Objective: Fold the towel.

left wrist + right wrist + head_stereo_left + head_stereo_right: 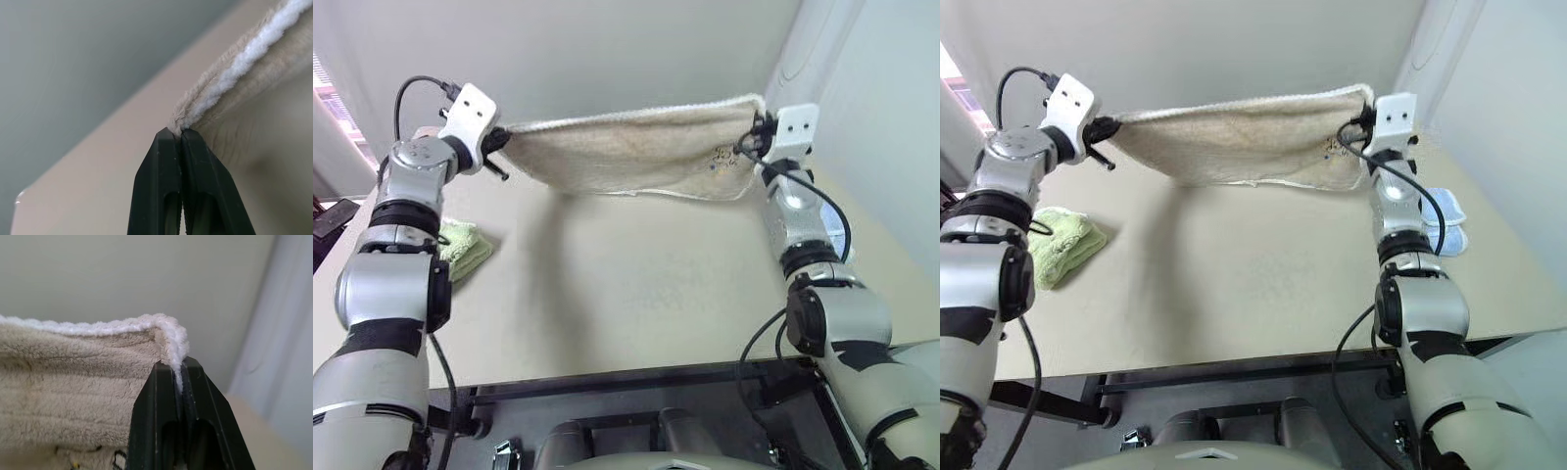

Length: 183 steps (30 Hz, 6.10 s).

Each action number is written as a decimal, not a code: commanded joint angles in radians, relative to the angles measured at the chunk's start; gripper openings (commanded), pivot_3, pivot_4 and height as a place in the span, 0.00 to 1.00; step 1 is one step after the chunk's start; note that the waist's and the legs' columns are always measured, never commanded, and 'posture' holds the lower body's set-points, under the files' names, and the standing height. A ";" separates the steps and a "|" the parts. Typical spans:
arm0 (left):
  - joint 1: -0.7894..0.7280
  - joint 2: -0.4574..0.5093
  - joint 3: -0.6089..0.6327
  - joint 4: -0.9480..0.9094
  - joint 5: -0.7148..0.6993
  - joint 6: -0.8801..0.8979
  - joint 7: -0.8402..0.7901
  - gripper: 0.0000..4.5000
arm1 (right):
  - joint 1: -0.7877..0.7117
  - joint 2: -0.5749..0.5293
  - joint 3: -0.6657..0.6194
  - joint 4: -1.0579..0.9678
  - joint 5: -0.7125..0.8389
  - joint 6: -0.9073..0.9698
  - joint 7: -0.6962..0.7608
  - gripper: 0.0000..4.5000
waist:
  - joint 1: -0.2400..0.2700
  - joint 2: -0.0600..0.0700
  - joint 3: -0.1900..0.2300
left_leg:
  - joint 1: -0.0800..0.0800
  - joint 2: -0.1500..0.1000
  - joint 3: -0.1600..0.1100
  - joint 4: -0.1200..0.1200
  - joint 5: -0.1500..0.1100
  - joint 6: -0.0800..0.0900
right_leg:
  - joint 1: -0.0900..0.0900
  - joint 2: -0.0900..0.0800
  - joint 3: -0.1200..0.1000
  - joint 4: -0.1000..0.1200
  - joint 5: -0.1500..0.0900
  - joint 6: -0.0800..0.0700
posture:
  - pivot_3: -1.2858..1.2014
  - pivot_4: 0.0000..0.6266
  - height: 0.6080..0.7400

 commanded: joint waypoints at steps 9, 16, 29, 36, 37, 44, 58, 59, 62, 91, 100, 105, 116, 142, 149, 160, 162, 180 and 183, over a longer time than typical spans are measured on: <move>0.406 0.136 0.082 -0.524 -0.150 0.125 -0.328 0.01 | 0.513 0.003 0.007 -0.696 0.201 0.134 0.304 0.00 | -0.008 0.000 0.000 | 0.000 0.001 -0.001 0.006 0.000 0.000 | 0.000 0.000 0.000 0.007 0.000 0.000 | 0.52 0.00 0.92; 0.766 0.258 0.157 -1.049 -0.290 0.439 -0.411 0.01 | 0.730 -0.068 -0.016 -0.917 0.250 0.208 0.380 0.00 | 0.001 0.000 0.000 | 0.003 0.003 0.000 0.017 0.000 0.000 | 0.002 0.000 0.000 0.015 -0.002 -0.005 | 0.52 0.00 0.92; 1.173 0.398 0.286 -1.521 -0.445 0.705 -0.453 0.01 | 0.888 -0.135 -0.082 -0.951 0.264 0.176 0.439 0.00 | 0.003 0.002 0.002 | 0.020 0.005 -0.004 0.014 -0.002 -0.004 | 0.017 -0.003 0.001 0.009 -0.003 -0.007 | 0.52 0.00 0.92; 1.087 0.362 0.189 -1.402 -0.399 0.638 -0.424 0.01 | 0.925 -0.116 -0.079 -0.959 0.216 0.227 0.359 0.00 | 0.008 0.002 0.002 | 0.018 0.004 -0.003 0.011 0.000 -0.001 | 0.017 -0.003 0.000 0.004 -0.003 -0.008 | 0.52 0.00 0.92; 1.062 0.355 0.170 -1.378 -0.392 0.623 -0.426 0.01 | 0.930 -0.116 -0.077 -0.966 0.213 0.242 0.350 0.00 | 0.008 0.002 0.002 | 0.018 0.003 -0.003 0.011 0.000 -0.001 | 0.017 -0.003 0.000 0.004 -0.003 -0.008 | 0.52 0.00 0.92; 0.764 0.249 0.033 -1.061 -0.324 0.492 -0.467 0.01 | 0.954 -0.110 -0.088 -1.011 0.226 0.287 0.317 0.00 | 0.005 0.001 0.002 | 0.018 0.002 -0.001 0.013 0.000 -0.001 | 0.018 -0.001 0.000 0.003 -0.003 -0.007 | 0.52 0.00 0.92; 0.319 0.017 -0.119 -0.316 -0.088 0.125 -0.384 0.01 | 0.926 -0.113 -0.044 -1.037 0.153 0.405 0.229 0.00 | 0.007 0.000 0.002 | 0.016 0.002 -0.002 0.013 0.000 -0.001 | 0.018 0.002 0.000 0.003 -0.002 -0.007 | 0.52 0.00 0.92; 0.299 -0.002 -0.111 -0.277 -0.085 0.115 -0.367 0.01 | 0.922 -0.116 -0.039 -1.034 0.144 0.421 0.223 0.00 | 0.008 0.000 0.002 | 0.016 0.002 -0.002 0.013 0.000 -0.001 | 0.018 0.002 0.000 0.003 -0.002 -0.007 | 0.52 0.00 0.92; 0.253 -0.043 -0.104 -0.181 -0.065 0.086 -0.309 0.01 | 0.906 -0.123 -0.023 -1.019 0.121 0.453 0.218 0.00 | 0.008 0.000 0.001 | 0.016 0.002 -0.002 0.013 0.000 -0.001 | 0.018 0.002 0.000 0.004 -0.002 -0.006 | 0.52 0.00 0.92; 0.257 -0.039 0.046 -0.177 -0.117 0.068 -0.224 1.00 | 0.762 -0.075 -0.173 -1.136 0.342 0.750 0.113 0.99 | 0.007 -0.001 0.002 | 0.015 0.003 -0.003 0.013 0.000 -0.001 | 0.018 0.003 0.000 0.004 -0.002 -0.006 | 0.52 0.00 0.92; 0.435 -0.036 0.115 -0.655 -0.304 0.309 -0.368 1.00 | 0.680 -0.220 -0.399 -1.137 0.838 1.499 -0.004 0.99 | 0.007 0.000 0.002 | 0.014 0.003 -0.003 0.012 0.000 -0.001 | 0.018 0.001 0.000 0.003 0.000 -0.010 | 0.52 0.00 0.92; 0.596 -0.061 0.067 -0.935 -0.336 0.425 -0.372 1.00 | 0.591 -0.369 -0.405 -0.914 0.919 1.761 0.098 0.99 | 0.007 0.000 0.002 | 0.016 0.003 -0.001 0.012 0.000 0.000 | 0.019 0.000 0.002 0.003 0.000 -0.010 | 0.52 0.00 0.92; 0.691 -0.152 -0.031 -1.063 -0.322 0.497 -0.300 1.00 | 0.541 -0.453 -0.438 -0.693 0.966 2.062 0.295 0.99 | 0.007 0.001 0.002 | 0.015 0.003 -0.004 0.013 0.000 0.000 | 0.019 0.003 0.002 0.002 -0.002 -0.005 | 0.52 0.00 0.92; 0.679 -0.168 -0.074 -1.033 -0.292 0.480 -0.237 1.00 | 0.405 -0.285 -0.580 -0.379 0.795 1.968 -0.041 0.99 | 0.003 0.000 0.001 | 0.015 0.002 -0.004 0.016 0.000 0.000 | 0.022 0.003 0.003 -0.005 -0.001 -0.003 | 0.52 0.00 0.92; 0.689 -0.161 -0.076 -1.036 -0.281 0.477 -0.234 1.00 | 0.406 -0.272 -0.569 -0.383 0.762 1.939 -0.043 0.91 | 0.003 0.000 0.001 | 0.011 0.002 -0.005 0.014 0.000 0.000 | 0.022 0.003 0.003 -0.013 0.001 0.001 | 0.52 0.00 0.92; 0.689 -0.160 -0.077 -1.018 -0.271 0.458 -0.213 1.00 | 0.406 -0.274 -0.560 -0.388 0.721 1.923 -0.005 0.04 | 0.004 0.000 0.001 | 0.002 0.002 -0.005 0.014 0.000 0.000 | 0.016 0.004 0.003 -0.016 0.005 0.004 | 0.52 0.00 0.92; 0.683 -0.164 -0.071 -1.010 -0.274 0.457 -0.207 1.00 | 0.407 -0.279 -0.563 -0.388 0.716 1.925 0.001 0.00 | 0.004 -0.001 0.000 | 0.002 0.002 -0.006 0.013 -0.001 0.001 | 0.016 0.004 0.003 -0.016 0.005 0.004 | 0.52 0.00 0.92; 0.679 -0.132 -0.024 -1.004 -0.305 0.493 -0.193 1.00 | 0.451 -0.339 -0.400 -0.744 0.727 1.955 0.162 0.00 | 0.005 0.003 0.001 | -0.001 0.000 -0.007 0.013 -0.001 0.001 | 0.014 0.004 0.003 -0.017 0.005 0.004 | 0.52 0.00 0.92; 0.683 -0.124 -0.017 -1.015 -0.311 0.504 -0.195 1.00 | 0.435 -0.356 -0.304 -0.948 0.765 1.971 0.214 0.00 | 0.005 0.004 0.002 | -0.001 0.001 -0.007 0.012 -0.001 0.001 | 0.013 0.005 0.003 -0.016 0.005 0.004 | 0.52 0.00 0.92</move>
